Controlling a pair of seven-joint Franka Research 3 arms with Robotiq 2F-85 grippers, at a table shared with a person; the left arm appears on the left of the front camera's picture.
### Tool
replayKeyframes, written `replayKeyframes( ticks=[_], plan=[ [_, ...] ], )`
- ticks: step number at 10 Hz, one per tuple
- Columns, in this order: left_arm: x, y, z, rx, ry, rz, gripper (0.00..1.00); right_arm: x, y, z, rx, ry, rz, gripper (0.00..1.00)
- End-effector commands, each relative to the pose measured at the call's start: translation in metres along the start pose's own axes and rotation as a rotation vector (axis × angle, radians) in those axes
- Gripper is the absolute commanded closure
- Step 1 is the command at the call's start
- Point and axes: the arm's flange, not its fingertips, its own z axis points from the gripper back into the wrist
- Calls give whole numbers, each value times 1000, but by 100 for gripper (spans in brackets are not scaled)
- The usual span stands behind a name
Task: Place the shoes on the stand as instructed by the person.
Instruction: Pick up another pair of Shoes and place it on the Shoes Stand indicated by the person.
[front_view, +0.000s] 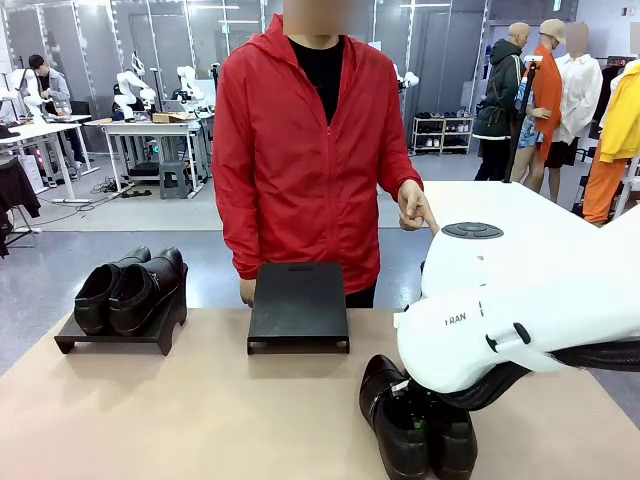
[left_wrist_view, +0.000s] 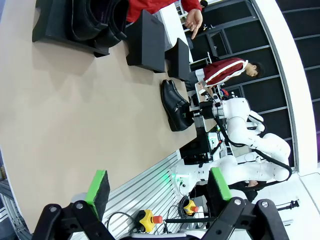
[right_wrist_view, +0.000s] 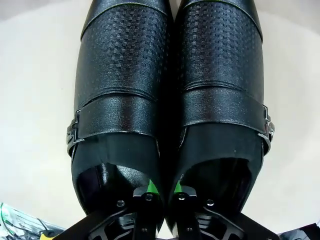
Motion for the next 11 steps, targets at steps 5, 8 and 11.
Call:
replayKeyframes(
  ticks=[5,8,11],
  plan=[
    [-2,0,0,-19,-6,-23,0,-23,-62,88,28,-102,32,100],
    [-2,0,0,-19,-6,-23,0,-32,-140,146,37,-211,43,100],
    [-2,0,0,-19,-6,-23,0,-26,-192,163,18,-276,28,100]
  ],
)
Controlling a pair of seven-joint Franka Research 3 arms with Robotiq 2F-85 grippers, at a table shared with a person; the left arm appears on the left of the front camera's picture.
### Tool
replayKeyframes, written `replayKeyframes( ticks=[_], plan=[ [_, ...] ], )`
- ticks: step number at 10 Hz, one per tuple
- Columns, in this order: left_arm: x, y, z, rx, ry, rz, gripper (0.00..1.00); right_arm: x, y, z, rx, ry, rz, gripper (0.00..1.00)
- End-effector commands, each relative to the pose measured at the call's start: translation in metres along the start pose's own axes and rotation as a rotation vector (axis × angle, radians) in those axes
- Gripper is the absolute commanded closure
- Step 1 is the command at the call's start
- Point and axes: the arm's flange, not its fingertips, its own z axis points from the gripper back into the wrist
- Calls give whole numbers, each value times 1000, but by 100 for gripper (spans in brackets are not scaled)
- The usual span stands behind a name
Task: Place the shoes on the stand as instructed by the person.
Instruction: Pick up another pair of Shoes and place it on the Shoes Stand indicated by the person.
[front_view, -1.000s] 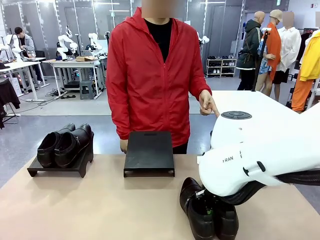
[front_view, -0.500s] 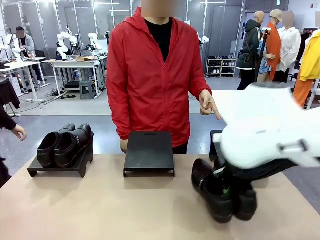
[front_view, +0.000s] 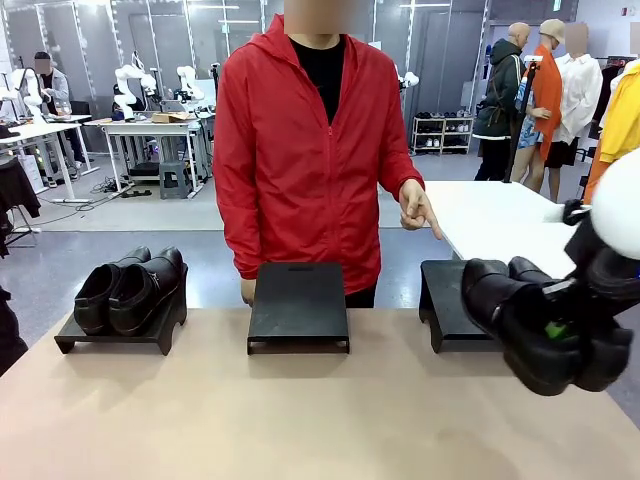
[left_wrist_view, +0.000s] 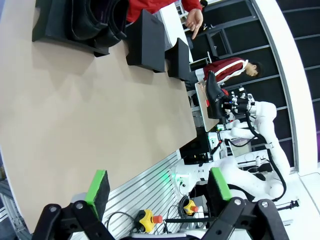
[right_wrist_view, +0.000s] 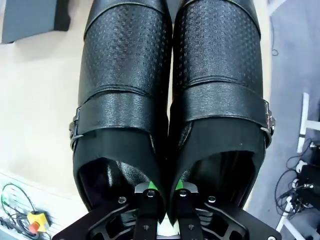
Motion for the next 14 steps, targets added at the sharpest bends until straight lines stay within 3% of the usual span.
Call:
replayKeyframes(
  ticks=[1,7,8,9,14],
  plan=[
    [-2,0,0,-18,-7,-23,0,-10,-13,-14,-14,-44,2,100],
    [-2,0,0,-18,-7,-23,0,1,-12,-1,-5,-6,-10,100],
    [-2,0,0,-18,-7,-23,0,-1,-15,-10,-6,17,-16,92],
    [-2,0,0,-18,-7,-23,0,22,-20,-10,-13,-73,-64,92],
    [-2,0,0,-18,-7,-23,0,133,-38,-26,-23,-120,-84,92]
  ],
)
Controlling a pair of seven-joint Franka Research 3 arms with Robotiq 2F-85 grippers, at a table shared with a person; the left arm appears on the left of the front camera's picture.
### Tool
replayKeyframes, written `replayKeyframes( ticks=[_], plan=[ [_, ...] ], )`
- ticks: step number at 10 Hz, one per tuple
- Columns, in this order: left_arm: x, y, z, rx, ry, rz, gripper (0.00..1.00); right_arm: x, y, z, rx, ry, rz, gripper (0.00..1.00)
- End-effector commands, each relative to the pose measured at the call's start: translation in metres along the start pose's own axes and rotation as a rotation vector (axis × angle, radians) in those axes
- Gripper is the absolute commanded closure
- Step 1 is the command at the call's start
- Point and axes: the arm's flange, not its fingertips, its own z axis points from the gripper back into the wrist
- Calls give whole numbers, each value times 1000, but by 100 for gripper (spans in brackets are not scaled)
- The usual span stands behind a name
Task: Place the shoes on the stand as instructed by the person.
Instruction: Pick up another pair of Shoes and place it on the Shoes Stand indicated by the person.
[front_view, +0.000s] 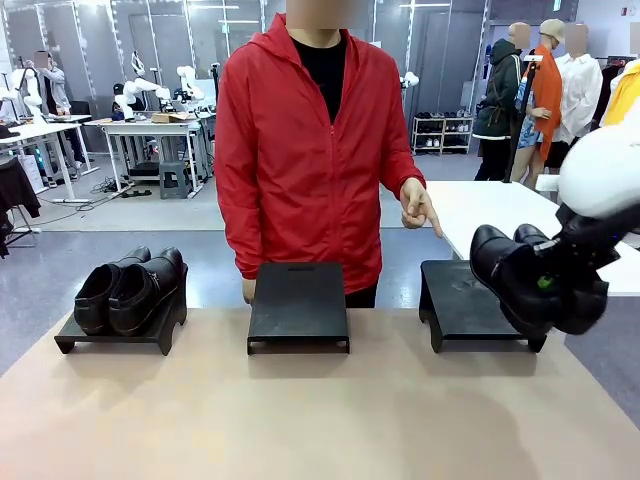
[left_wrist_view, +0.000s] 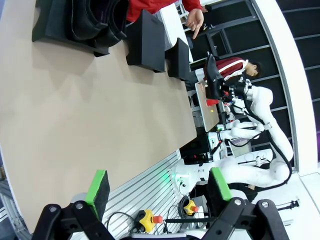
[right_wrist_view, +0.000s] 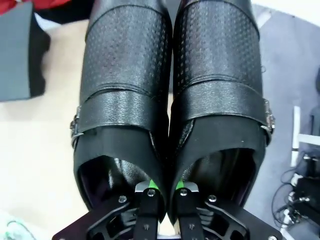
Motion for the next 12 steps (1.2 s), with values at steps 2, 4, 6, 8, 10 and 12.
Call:
replayKeyframes(
  ticks=[2,4,6,8,10,12],
  plan=[
    [-1,0,0,-19,-6,-23,0,56,2,-30,-33,-61,-38,92],
    [-1,0,0,-19,-6,-23,0,79,10,-50,-41,-86,-9,92],
    [-1,0,0,-19,-6,-23,0,92,19,-65,-31,-95,-26,92],
    [-1,0,0,-19,-6,-23,0,100,26,-87,-12,-97,-33,92],
    [-1,0,0,-19,-6,-23,0,102,30,-106,-3,-124,-63,92],
    [-1,0,0,-19,-6,-23,0,102,32,-121,11,-134,-74,92]
  ],
)
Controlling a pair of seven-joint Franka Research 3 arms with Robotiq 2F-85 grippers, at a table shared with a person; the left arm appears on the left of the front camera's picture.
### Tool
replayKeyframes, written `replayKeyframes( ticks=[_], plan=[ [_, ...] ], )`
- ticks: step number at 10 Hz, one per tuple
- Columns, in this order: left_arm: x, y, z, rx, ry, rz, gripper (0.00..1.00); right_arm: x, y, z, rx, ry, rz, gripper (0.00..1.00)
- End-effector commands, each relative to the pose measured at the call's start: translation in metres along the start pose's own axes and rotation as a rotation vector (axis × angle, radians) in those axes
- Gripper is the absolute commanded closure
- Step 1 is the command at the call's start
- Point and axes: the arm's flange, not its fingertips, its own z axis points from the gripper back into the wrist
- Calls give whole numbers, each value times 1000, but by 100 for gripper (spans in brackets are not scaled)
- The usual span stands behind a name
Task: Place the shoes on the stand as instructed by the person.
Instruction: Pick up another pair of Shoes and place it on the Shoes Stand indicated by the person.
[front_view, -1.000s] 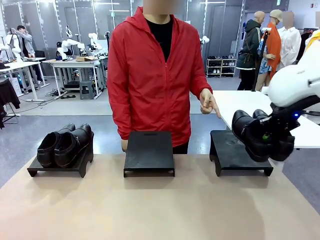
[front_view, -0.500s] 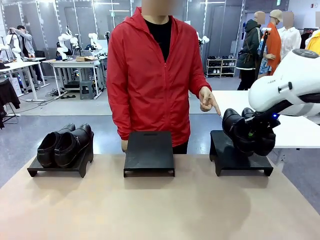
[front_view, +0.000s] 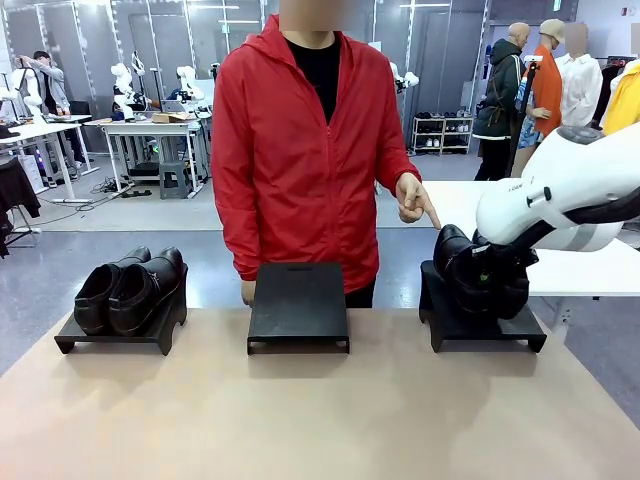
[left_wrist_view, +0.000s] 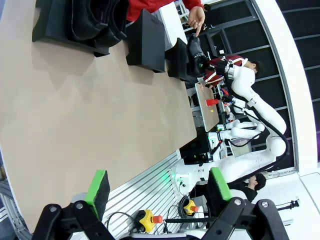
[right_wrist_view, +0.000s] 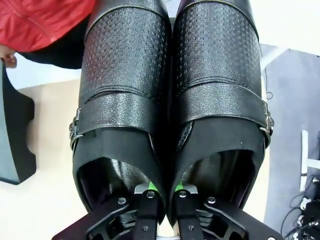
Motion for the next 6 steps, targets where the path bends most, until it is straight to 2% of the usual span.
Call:
replayKeyframes(
  ticks=[1,6],
  plan=[
    [-1,0,0,-19,-7,-23,0,7,4,-5,5,-59,-33,92],
    [-1,0,0,-19,-7,-23,0,2,2,-21,9,-35,-41,92]
  ],
)
